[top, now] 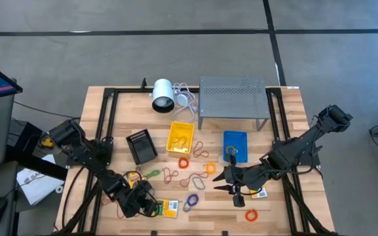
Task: Pick & Place Office Desk Supplies
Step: Put the left crayon box into the black basket
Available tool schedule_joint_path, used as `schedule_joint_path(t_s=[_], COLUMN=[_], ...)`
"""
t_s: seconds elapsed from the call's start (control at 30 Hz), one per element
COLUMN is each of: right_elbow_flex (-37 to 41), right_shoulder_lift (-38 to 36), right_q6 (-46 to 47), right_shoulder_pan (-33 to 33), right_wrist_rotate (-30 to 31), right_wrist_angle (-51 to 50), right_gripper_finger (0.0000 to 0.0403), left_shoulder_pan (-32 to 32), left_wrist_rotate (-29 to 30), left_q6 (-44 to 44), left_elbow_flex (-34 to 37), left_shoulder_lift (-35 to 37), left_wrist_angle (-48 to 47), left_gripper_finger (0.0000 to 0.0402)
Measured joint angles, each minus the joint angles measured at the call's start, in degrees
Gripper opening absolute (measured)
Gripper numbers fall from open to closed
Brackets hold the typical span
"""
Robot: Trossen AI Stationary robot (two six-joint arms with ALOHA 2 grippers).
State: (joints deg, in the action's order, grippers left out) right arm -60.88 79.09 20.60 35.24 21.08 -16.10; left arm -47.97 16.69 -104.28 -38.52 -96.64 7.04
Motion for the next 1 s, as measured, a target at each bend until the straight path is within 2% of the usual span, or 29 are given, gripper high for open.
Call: schedule_joint_path(t_s=[0.17,0.33,0.4,0.77,0.9,1.0], right_elbow_flex=[0.0,0.0,0.0,0.0,0.0,0.0], right_shoulder_lift=[0.0,0.0,0.0,0.0,0.0,0.0], right_q6=[0.0,-0.02,-0.01,-0.04,-0.04,-0.06], right_shoulder_pan=[0.0,0.0,0.0,0.0,0.0,0.0], right_wrist_rotate=[0.01,0.0,0.0,0.0,0.0,0.0], right_wrist_angle=[0.01,0.04,0.04,0.02,0.0,-0.02], right_gripper_finger=[0.0118,0.0118,0.0118,0.0118,0.0118,0.0118], left_shoulder_pan=[0.03,0.03,0.05,0.05,0.05,0.05], left_wrist_rotate=[-0.41,-0.6,-0.72,-1.34,0.32,3.91], left_q6=[0.46,2.26,3.43,5.09,5.41,7.7], left_elbow_flex=[0.04,0.17,0.17,0.17,0.17,0.17], left_shoulder_lift=[-0.11,-0.32,-0.37,-0.29,1.11,4.38], left_wrist_angle=[-0.2,-0.57,-0.19,5.47,7.53,6.85], left_gripper_finger=[0.0142,0.0038,0.0012,0.0001,0.0001,0.0001])
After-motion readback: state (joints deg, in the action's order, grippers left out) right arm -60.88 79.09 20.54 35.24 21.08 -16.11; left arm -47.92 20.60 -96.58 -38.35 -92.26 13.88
